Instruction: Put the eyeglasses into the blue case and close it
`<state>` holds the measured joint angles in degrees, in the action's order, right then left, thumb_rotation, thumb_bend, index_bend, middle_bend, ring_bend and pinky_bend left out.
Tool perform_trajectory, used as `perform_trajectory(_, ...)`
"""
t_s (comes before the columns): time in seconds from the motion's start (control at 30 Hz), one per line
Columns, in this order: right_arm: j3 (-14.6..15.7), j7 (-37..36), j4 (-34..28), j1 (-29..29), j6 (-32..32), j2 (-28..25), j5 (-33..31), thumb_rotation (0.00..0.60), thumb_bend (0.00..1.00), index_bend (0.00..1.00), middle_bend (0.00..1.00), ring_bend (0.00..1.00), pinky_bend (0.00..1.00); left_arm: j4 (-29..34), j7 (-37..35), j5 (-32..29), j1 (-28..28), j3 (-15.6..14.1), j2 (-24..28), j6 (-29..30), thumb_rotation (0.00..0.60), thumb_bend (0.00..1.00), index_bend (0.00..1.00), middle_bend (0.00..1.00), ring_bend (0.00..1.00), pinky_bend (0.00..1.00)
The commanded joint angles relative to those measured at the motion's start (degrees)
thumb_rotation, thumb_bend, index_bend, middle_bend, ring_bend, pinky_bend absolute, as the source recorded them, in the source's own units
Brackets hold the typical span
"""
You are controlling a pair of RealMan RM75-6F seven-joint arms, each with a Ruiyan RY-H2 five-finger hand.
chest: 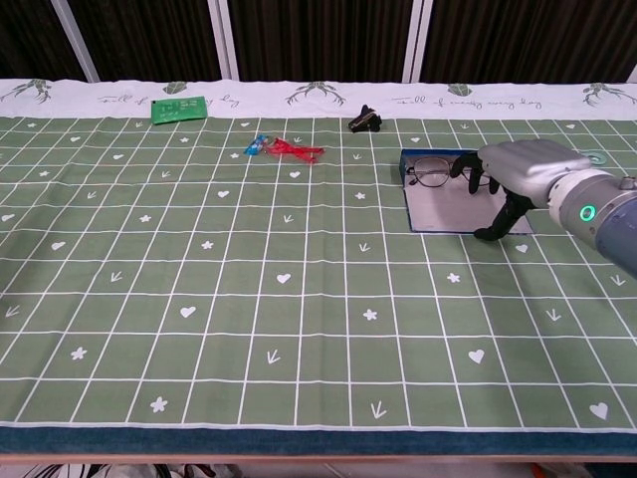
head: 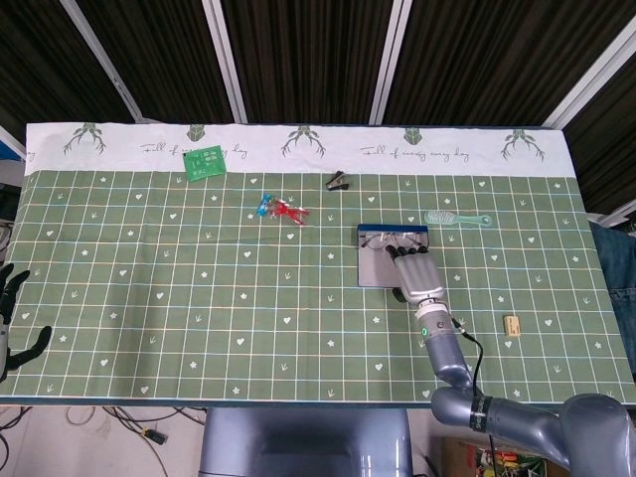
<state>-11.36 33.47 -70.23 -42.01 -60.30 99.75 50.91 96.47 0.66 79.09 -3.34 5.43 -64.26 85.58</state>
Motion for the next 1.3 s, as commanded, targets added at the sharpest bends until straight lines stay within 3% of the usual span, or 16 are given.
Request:
perform_trajectory(0.03,-0.1,0.24,0.03,0.09,0.17,-0.04,-0.1,0.6,0.33,0.22,0.31,0.33,0.26,0.04,-0.1,-0.03,0.01,0.02,0.01,-0.01,0.6,0.32,0.09,0.0,0.0,0.0)
perform_trajectory(0.97,-1.02,1.65,0.91,0.01,2.23,0.03,-1.53,0.6,0.32,0.25,0.32,0.33,0.26,0.0,-0.1,0.01,0.0,-0.03,0.04,-0.05,0.6,0.32,0.09,0.0,0.0,0.0)
perform_trajectory(1.3,-1.39,0.54,1.65,0.17,1.96,0.56,-0.66,0.6,0.43,0.31,0.35,0.35,0.26,0.14,-0.03,-0.08,-0.03,-0.08,0.13,-0.23,0.6,0.32,0.09,0.0,0.0,0.0)
